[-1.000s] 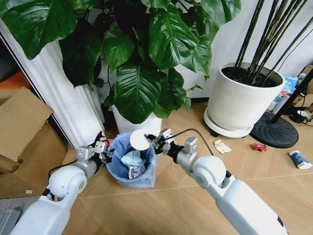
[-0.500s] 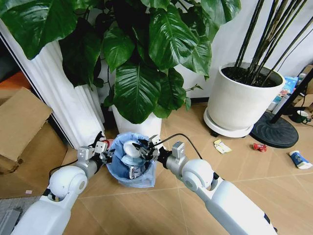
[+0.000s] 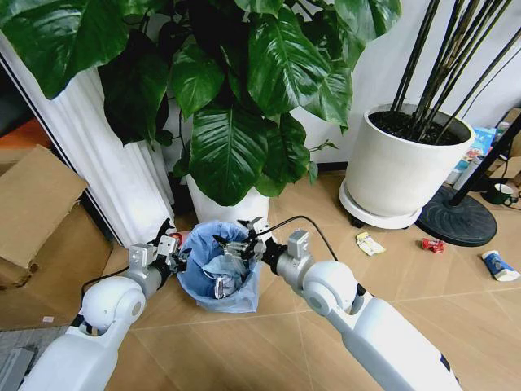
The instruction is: Pick up the trash bin and place the garbage on the floor into it.
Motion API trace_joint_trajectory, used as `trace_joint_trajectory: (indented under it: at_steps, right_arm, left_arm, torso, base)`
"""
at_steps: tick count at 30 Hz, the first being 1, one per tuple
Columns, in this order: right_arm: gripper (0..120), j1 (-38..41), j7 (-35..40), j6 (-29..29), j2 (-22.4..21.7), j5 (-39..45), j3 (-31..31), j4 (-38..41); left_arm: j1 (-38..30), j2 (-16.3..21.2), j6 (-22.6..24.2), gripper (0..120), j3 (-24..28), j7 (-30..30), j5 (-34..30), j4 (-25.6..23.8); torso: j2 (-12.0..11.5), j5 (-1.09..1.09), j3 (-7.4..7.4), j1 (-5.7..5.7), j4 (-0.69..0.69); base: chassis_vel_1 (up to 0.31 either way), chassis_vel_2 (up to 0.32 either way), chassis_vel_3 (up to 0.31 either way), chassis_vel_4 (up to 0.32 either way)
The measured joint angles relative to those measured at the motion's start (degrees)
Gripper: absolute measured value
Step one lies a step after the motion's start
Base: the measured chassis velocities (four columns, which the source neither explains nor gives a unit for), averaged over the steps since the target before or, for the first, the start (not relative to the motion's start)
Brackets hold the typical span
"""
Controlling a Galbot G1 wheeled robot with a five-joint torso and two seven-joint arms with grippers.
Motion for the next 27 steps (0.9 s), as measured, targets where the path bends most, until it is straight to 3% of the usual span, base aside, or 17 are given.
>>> trace_joint_trajectory:
  at_steps: [10,20,27]
  right_arm:
    - [100,-5.7,0.6,-0.1,-2.0,-2.2,9.2,1.5]
    - [100,-17.6,-1.1,3.3,2.6,-12.0,22.1,-3.0]
    - [100,-19.6,-1.7,3.5,4.3,-13.2,25.2,-4.0]
  left_arm:
    - [0.4,-0.6,-0.4,0,-1.0,0.6,0.1,0.1]
    - [0.9,-1.0,-0.9,0,-1.4,1.5,0.7,0.0]
    - [1.1,-1.3,-0.9,0,-1.4,1.7,0.9,0.0]
  torso:
    - [0.0,0.0,0.0,0.0,0.0]
    - [0.0,0.0,0.0,0.0,-0.01]
    - [0.0,0.0,0.0,0.0,0.0]
  base:
    - [0.0,0.0,0.0,0.0]
    - [0.0,0.0,0.0,0.0]
    - [0.0,0.0,0.0,0.0]
